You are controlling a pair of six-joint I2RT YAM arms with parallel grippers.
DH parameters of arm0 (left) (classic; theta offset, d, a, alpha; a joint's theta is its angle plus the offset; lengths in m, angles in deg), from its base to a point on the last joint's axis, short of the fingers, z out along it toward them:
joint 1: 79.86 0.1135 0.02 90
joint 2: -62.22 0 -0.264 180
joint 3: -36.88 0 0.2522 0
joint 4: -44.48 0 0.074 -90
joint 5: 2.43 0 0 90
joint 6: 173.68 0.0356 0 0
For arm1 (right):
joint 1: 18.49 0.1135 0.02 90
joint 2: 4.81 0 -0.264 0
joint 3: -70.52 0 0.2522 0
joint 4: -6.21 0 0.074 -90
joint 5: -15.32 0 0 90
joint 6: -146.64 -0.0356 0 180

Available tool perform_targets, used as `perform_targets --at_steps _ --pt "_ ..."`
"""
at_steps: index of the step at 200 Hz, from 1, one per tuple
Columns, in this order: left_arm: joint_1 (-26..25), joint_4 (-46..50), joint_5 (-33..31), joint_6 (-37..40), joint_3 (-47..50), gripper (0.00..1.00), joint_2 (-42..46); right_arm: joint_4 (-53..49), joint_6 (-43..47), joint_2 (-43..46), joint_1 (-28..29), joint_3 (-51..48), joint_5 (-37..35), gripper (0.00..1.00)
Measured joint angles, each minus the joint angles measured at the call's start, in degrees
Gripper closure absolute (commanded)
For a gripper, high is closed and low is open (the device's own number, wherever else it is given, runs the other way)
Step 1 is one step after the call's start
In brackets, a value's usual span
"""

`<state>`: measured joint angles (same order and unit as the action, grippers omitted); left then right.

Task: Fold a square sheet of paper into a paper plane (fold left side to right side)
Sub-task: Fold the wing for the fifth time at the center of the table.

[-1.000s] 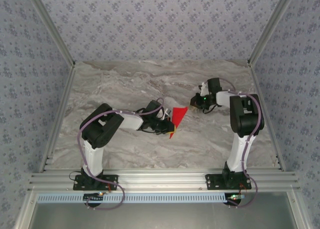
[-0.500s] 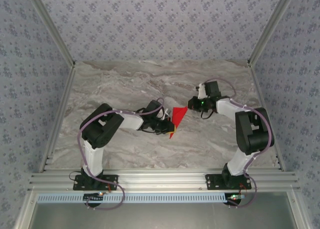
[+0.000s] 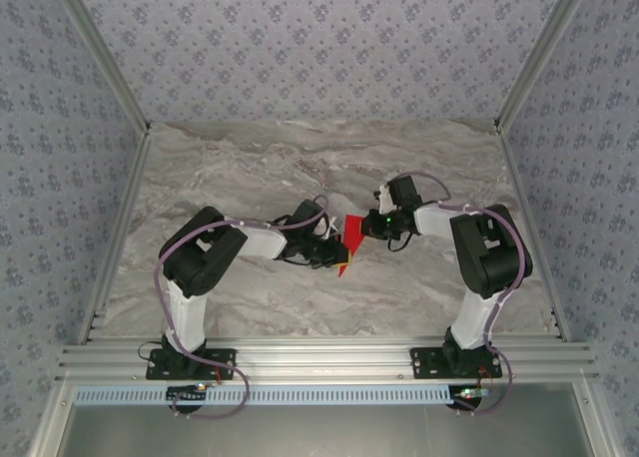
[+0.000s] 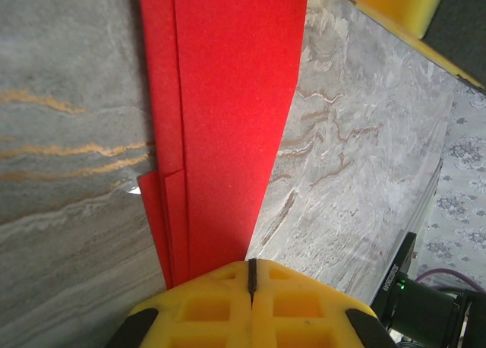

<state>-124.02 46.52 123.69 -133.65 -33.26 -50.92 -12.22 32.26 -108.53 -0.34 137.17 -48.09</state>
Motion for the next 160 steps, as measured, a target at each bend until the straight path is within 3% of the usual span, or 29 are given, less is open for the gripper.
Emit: perform_targets --at_steps 160 --pt "-2.84 7.06 1.25 1.09 -1.03 0.92 3.93 -4.17 1.51 -0.96 1.14 2.89 -2.4 0.94"
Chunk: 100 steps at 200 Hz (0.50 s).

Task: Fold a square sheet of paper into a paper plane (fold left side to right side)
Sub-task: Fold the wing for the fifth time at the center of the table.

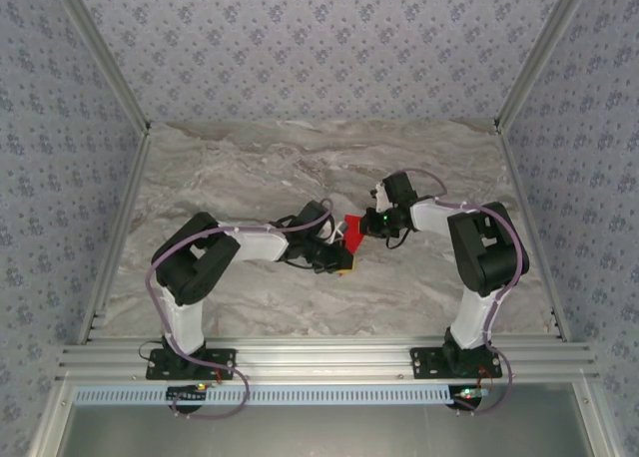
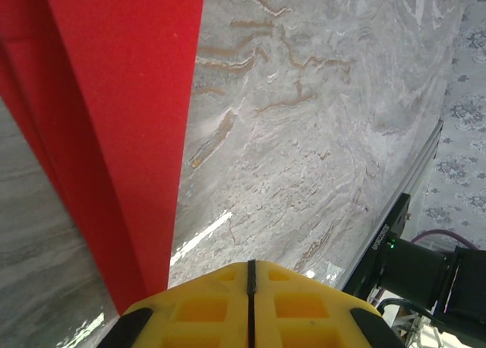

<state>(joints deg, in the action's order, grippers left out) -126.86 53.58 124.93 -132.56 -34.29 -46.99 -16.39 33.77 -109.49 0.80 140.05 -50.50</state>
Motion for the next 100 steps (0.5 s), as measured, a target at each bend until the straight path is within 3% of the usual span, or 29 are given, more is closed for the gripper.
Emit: perform_targets --at_steps 100 --pt "0.11 1.46 -1.44 0.92 0.0 0.9 0.02 -0.7 0.28 -0.02 0.17 0.39 -0.5 0.94"
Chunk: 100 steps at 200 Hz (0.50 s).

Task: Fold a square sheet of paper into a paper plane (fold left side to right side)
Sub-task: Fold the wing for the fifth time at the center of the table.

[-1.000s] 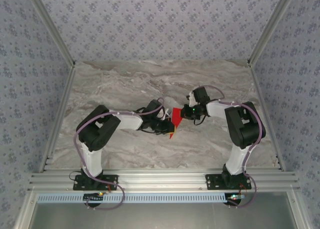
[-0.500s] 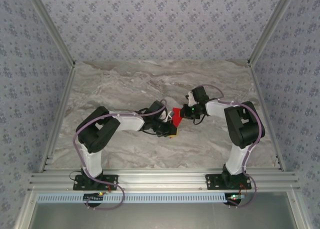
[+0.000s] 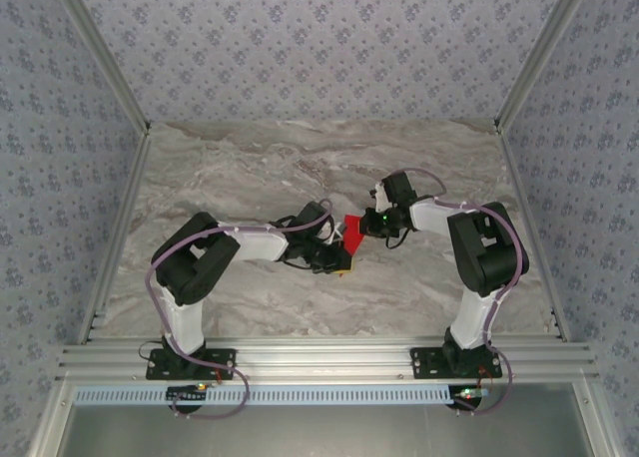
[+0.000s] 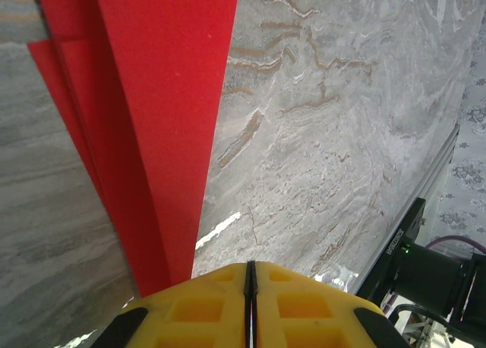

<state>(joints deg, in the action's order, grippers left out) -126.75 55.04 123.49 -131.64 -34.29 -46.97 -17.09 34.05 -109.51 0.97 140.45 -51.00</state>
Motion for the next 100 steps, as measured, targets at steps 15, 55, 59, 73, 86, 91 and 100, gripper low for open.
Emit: perform_targets --at_steps 15,55,59,73,86,91,100 --pt "0.0 0.02 0.0 0.02 0.02 0.91 -0.04 -0.07 0.0 -0.07 0.09 0.04 -0.02 0.94" --pt "0.02 -0.22 0.0 0.15 0.2 0.91 -1.51 -0.24 0.07 -0.09 0.09 0.2 -0.15 0.94" --pt "0.0 -0.35 0.0 0.15 0.24 0.91 -1.62 -0.33 0.13 -0.09 0.09 0.24 -0.17 0.94" --pt "0.0 -0.68 0.0 0.15 0.42 0.91 -1.73 -0.42 0.17 -0.09 0.09 0.26 -0.35 0.94" --pt "0.0 -0.92 0.0 0.15 0.52 0.91 -1.73 -0.52 0.17 -0.11 0.09 0.33 -0.35 0.94" --pt "0.0 -1.01 0.0 0.15 0.59 0.92 -1.73 -0.59 0.17 -0.11 0.09 0.35 -0.37 0.94" --pt "0.0 -1.09 -0.02 0.15 0.63 0.92 -1.73 -0.61 0.2 -0.11 0.09 0.35 -0.37 0.94"
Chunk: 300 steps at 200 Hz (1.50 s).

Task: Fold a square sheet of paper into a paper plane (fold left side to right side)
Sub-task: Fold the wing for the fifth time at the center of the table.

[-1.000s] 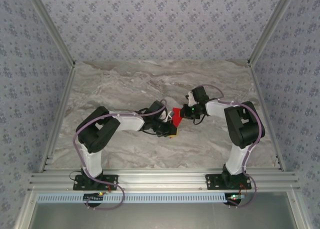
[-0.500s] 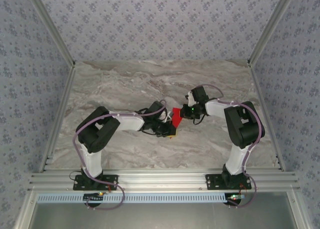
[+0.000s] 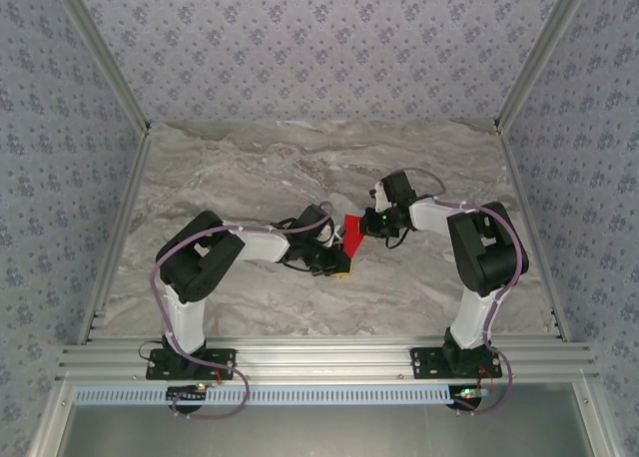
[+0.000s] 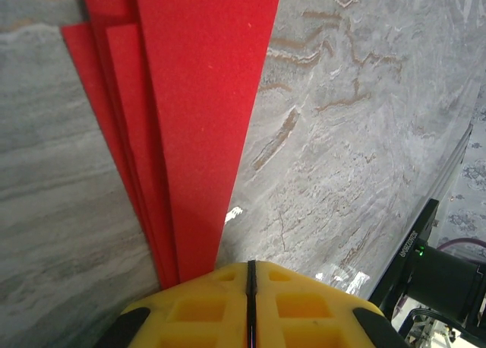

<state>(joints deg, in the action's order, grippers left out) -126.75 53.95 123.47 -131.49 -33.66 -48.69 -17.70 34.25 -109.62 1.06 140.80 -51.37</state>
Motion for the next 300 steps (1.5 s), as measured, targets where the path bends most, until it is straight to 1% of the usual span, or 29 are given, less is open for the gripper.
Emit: perform_targets --at_steps 65,89,161,187,206,225,248,263,300 --pt "0.02 -1.86 -1.25 0.0 1.73 0.92 0.68 -1.4 0.42 -0.52 0.11 1.03 -0.37 0.94" --pt "0.04 -2.32 -1.68 -0.11 2.27 0.94 1.01 -2.19 0.44 -0.85 0.09 1.62 -0.39 0.94" --pt "0.55 -4.44 -2.1 -1.38 8.17 0.98 4.96 -2.75 0.44 -1.22 -0.17 2.08 0.09 0.94" --pt "1.44 -4.24 -1.64 -2.03 9.53 0.98 6.14 -2.99 0.44 -1.33 -0.17 2.27 0.11 0.94" --pt "2.71 -3.58 -0.85 -2.38 9.66 0.95 6.64 -2.99 0.44 -1.38 -0.17 2.36 0.11 0.94" --pt "3.52 -1.95 -0.39 -2.34 8.24 0.92 6.67 -2.99 0.44 -1.38 -0.17 2.38 0.07 0.94" --pt "3.52 -0.76 0.79 -1.9 4.13 0.9 6.62 -2.99 0.44 -1.38 -0.17 2.43 0.07 0.94" --pt "3.52 -0.46 1.29 -1.29 0.85 0.85 6.1 -2.99 0.44 -1.42 -0.17 2.43 0.07 0.94" --pt "3.52 0.31 1.79 0.57 -4.85 0.83 1.31 -3.02 0.44 -1.49 -0.17 2.58 0.07 0.94"
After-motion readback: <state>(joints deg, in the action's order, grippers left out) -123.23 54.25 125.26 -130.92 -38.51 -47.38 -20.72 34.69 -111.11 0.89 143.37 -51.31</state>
